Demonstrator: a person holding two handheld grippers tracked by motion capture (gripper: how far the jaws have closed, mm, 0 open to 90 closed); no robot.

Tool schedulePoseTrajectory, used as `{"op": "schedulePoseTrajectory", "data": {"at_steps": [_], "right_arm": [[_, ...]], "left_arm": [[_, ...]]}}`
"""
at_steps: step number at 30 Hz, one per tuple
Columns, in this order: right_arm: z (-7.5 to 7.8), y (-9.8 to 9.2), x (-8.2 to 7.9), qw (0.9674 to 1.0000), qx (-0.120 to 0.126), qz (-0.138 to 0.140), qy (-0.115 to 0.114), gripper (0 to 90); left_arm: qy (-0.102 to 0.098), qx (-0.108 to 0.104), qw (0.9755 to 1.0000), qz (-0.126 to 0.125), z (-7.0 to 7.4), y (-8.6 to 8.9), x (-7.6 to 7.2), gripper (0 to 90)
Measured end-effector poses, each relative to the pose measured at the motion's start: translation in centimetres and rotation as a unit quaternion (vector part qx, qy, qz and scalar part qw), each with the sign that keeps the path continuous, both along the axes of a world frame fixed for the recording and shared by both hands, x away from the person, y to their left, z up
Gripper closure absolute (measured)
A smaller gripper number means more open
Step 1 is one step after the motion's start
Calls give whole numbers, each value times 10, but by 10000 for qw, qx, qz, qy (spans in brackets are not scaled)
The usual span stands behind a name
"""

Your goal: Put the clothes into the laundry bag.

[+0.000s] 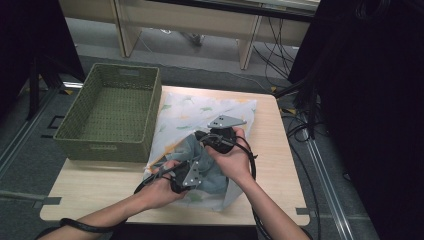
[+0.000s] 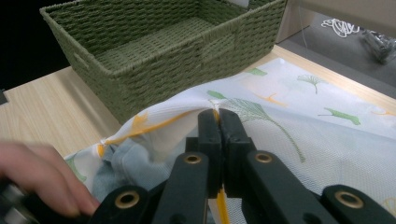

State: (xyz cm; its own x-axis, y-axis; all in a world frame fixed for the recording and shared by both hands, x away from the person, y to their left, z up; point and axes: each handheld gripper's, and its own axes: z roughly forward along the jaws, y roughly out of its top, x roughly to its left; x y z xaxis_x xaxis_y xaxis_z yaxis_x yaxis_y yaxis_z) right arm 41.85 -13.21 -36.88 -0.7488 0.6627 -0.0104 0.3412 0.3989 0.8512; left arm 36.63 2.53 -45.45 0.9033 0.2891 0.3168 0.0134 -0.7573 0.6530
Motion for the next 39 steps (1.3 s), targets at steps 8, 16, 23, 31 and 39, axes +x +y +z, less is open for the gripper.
{"op": "schedulePoseTrajectory", "data": {"at_steps": [8, 16, 23, 31, 39], "right_arm": [[14, -3, -4, 9997, 223, -92, -88, 898], [32, -5, -10, 9984, 381, -34, -417, 899], [27, -4, -8, 9987, 347, -36, -360, 899], [20, -6, -2, 9991, 310, -119, -266, 899], [12, -6, 1, 9996, 210, -101, -166, 899]], "left_arm": [[-866, -511, 9938, 474, 58, 18, 5, 834], [-1594, -707, 9827, 628, 92, 23, 5, 840], [-1285, -519, 9891, 498, 70, 17, 7, 839], [-911, -426, 9937, 485, 46, 13, 18, 835], [-478, 86, 9977, 469, -1, 2, 31, 820]]}}
